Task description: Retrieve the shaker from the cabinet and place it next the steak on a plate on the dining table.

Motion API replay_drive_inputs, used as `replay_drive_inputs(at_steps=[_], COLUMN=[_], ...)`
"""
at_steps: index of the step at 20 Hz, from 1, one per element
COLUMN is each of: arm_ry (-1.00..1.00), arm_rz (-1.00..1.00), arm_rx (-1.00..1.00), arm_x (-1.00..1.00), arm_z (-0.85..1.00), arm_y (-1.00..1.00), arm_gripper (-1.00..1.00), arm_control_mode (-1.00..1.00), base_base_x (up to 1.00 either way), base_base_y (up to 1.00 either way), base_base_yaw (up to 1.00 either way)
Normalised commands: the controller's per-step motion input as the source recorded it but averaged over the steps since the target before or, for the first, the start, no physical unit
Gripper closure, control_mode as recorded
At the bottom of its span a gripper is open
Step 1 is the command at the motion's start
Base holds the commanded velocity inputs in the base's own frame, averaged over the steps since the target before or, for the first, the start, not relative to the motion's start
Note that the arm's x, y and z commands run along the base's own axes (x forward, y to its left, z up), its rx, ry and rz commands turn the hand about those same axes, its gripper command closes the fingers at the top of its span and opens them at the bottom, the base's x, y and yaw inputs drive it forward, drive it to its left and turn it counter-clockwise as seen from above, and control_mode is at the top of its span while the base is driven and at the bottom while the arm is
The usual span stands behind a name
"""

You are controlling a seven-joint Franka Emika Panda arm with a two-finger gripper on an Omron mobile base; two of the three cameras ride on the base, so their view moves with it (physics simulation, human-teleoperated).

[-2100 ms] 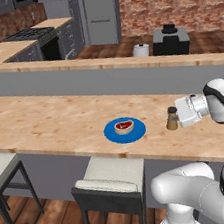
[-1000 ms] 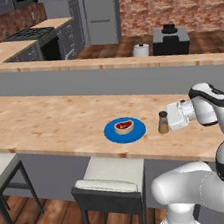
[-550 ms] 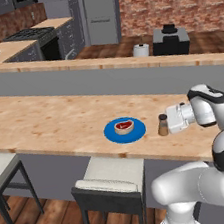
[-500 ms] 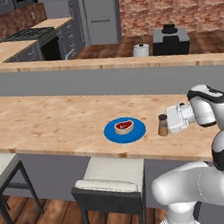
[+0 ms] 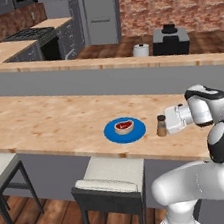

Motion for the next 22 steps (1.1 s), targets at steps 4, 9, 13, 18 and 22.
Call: replay_drive_inputs(at_steps=[4, 9, 13, 18, 22], arm_ry=[0.00, 0.00, 0.00, 0.00, 0.01], arm_rz=[0.00, 0.00, 0.00, 0.00, 0.00], arm_rx=[0.00, 0.00, 0.00, 0.00, 0.00], arm_x=[0.26, 0.25, 0.21, 0.12, 0.02], arm_z=[-0.03, -0.02, -0.05, -0.15, -0.32], arm_y=[0.00, -0.01, -0.02, -0.03, 0.00], arm_gripper=[1.00, 1.00, 1.00, 1.00, 1.00], arm_control_mode=[-1.00, -1.00, -1.00, -1.00, -1.00], base_base_x=[0.00, 0.00, 0.00, 0.00, 0.00], base_base_y=[0.00, 0.00, 0.00, 0.00, 0.00], base_base_yaw=[0.00, 0.00, 0.00, 0.00, 0.00])
